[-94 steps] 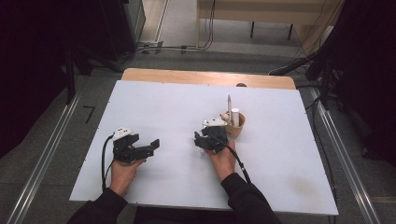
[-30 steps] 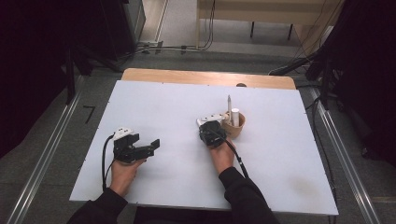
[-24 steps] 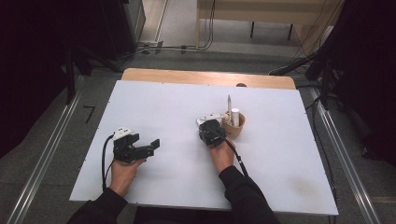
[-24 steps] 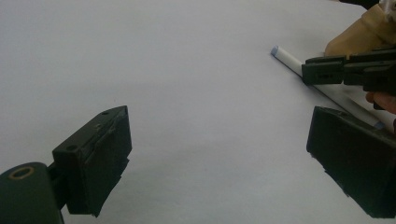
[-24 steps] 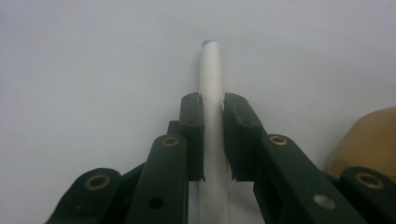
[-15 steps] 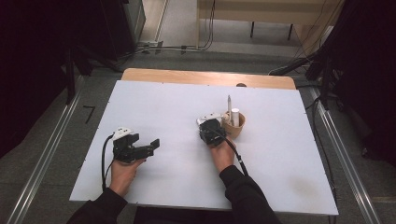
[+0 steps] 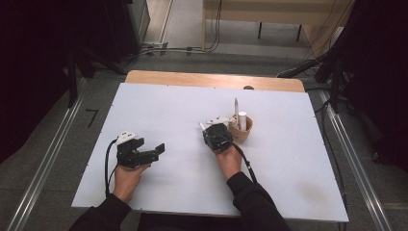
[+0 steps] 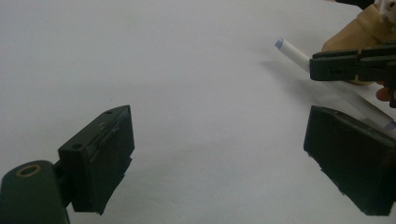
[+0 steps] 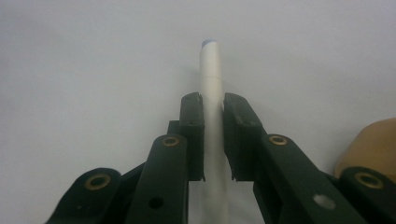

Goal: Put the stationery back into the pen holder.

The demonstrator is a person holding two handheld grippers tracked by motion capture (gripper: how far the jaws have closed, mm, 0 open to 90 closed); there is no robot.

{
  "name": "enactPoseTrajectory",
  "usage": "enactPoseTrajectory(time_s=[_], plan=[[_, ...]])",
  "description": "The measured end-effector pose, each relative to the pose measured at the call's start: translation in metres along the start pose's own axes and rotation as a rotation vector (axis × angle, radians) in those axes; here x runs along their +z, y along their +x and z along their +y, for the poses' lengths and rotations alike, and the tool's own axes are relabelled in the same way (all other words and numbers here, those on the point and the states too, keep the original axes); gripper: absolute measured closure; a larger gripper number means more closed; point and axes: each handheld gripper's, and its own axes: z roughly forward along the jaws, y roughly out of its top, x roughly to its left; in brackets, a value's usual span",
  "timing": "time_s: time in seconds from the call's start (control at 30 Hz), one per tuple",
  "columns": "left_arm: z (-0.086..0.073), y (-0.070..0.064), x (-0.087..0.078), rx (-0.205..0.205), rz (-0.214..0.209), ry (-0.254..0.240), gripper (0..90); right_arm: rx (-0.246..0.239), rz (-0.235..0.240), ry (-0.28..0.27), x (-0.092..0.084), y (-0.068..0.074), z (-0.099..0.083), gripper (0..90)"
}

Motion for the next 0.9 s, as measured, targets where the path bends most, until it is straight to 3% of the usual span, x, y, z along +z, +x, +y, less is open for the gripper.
enactPoseTrajectory(time_s=[0.23, 0.67, 0.9], plan=[[-0.002, -0.009, 0.003, 0.019, -0.032, 0.014, 8.8, 0.005, 0.052, -0.026, -0.012, 0.0, 0.0, 77.0], [-0.006, -0.026, 0.014, 0.053, -0.076, 0.054, 10.2, -0.028, 0.083, -0.046, -0.026, 0.004, -0.006, 77.0], [-0.008, -0.043, 0.02, 0.077, -0.112, 0.074, 10.1, -0.035, 0.099, -0.062, -0.036, 0.001, -0.01, 77.0]])
